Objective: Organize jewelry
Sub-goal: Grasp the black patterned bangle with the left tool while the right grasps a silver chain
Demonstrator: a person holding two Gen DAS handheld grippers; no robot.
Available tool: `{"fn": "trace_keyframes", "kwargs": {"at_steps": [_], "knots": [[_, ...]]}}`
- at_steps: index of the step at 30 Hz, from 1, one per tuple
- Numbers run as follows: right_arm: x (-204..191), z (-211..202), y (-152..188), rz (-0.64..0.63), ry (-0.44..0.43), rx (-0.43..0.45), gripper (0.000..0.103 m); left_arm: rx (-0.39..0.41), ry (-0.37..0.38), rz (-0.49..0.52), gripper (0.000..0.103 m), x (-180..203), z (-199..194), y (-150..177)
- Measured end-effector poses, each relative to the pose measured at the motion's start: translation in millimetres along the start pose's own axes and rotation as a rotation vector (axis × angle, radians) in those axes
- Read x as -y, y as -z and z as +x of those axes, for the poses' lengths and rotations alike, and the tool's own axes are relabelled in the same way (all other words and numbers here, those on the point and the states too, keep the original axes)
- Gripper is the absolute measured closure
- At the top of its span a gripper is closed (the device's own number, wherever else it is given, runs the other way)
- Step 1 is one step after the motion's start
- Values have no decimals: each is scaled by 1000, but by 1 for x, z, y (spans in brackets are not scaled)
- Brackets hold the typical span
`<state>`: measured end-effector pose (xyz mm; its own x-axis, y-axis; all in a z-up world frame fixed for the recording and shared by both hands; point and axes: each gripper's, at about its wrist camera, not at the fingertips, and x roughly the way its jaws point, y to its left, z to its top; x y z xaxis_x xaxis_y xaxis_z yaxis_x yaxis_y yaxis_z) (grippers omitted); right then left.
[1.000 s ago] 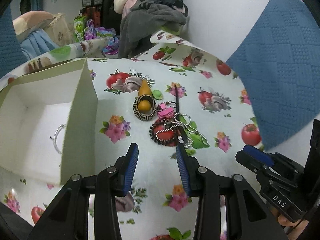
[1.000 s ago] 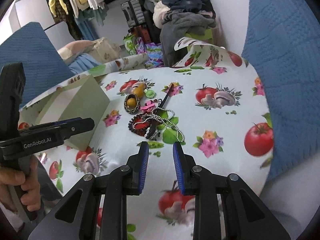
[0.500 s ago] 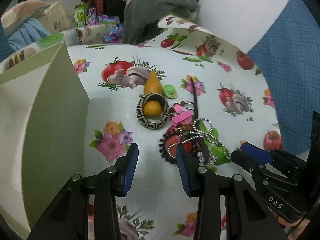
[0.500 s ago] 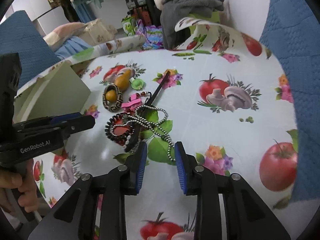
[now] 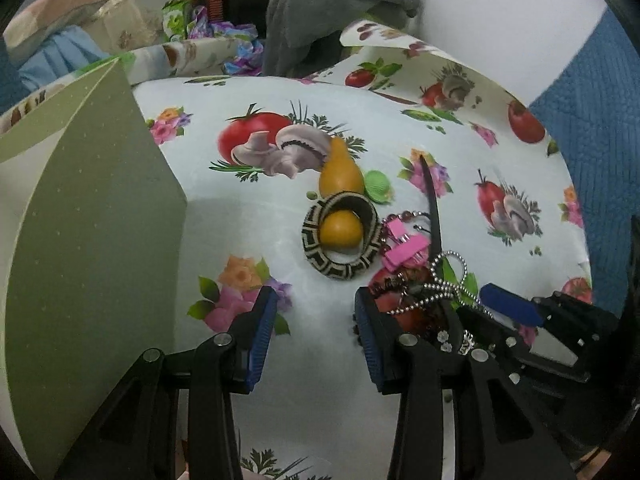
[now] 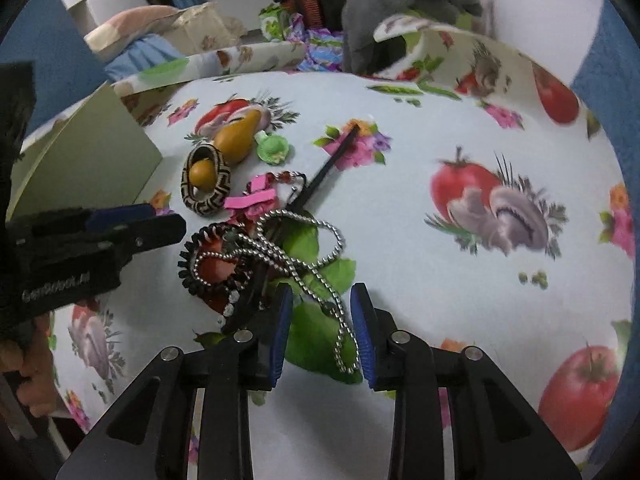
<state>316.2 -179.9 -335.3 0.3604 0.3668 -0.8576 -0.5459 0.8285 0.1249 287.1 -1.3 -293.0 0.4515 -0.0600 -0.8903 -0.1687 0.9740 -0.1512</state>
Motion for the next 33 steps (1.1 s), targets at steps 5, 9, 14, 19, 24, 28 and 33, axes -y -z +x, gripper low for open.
{"fn": "trace_keyframes", "kwargs": {"at_steps": [5,9,14,19,24,28,33], "knots": [[-13,4,-1,-81,28,16,79,20,-5,16,62,2,2,-2],[-16,7,-3,-105,46,20,98,38,17,19,63,5,4,-5],[-8,3,-4,-60,53,26,101,70,42,8,65,7,3,-9],[6,-16,-6,10,61,88,101,115,54,1,65,7,-2,-13],[17,-26,-4,67,70,104,101,95,42,10,65,5,4,-13],[22,-26,-1,94,66,97,101,76,39,10,68,3,12,-10],[21,-31,2,100,47,105,101,84,77,5,78,3,15,-10]]}}
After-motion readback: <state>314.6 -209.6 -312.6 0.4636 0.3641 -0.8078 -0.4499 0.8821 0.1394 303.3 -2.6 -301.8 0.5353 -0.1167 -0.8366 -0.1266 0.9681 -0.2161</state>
